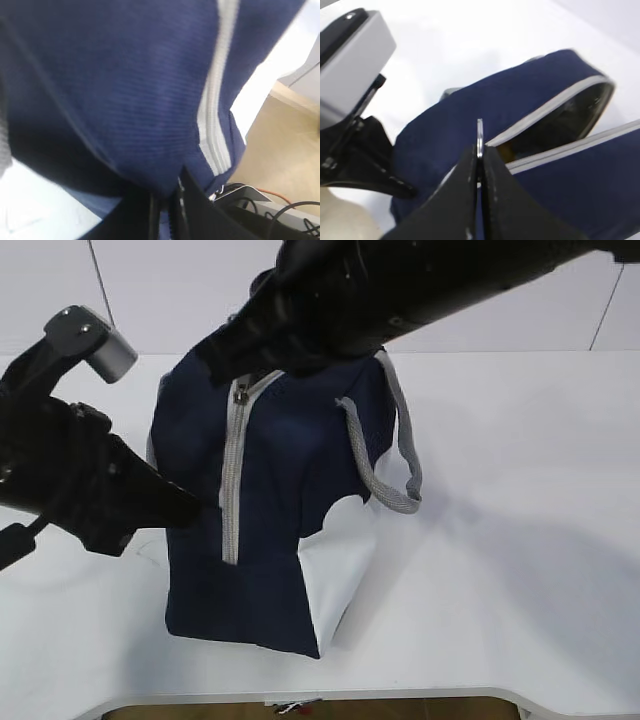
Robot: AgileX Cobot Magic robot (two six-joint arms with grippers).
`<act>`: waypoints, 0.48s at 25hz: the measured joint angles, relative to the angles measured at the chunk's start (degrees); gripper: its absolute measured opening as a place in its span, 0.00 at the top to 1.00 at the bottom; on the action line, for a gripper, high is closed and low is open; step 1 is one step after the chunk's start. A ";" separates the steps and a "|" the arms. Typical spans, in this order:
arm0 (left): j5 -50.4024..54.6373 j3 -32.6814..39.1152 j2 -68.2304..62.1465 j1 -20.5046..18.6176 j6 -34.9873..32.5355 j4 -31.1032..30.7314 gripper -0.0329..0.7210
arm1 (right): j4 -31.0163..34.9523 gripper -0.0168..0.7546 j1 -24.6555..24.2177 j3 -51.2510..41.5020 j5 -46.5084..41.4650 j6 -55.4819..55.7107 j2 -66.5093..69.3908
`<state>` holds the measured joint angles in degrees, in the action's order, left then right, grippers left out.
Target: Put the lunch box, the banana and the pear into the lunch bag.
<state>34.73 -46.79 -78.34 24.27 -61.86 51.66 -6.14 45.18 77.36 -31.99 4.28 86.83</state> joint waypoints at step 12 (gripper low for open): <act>1.77 0.00 2.38 0.00 0.35 -4.84 0.96 | -4.19 0.96 -4.11 0.00 2.73 2.19 1.29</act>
<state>36.50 -46.79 -75.96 24.27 -61.50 46.81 -10.33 41.06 77.36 -29.25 6.47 88.12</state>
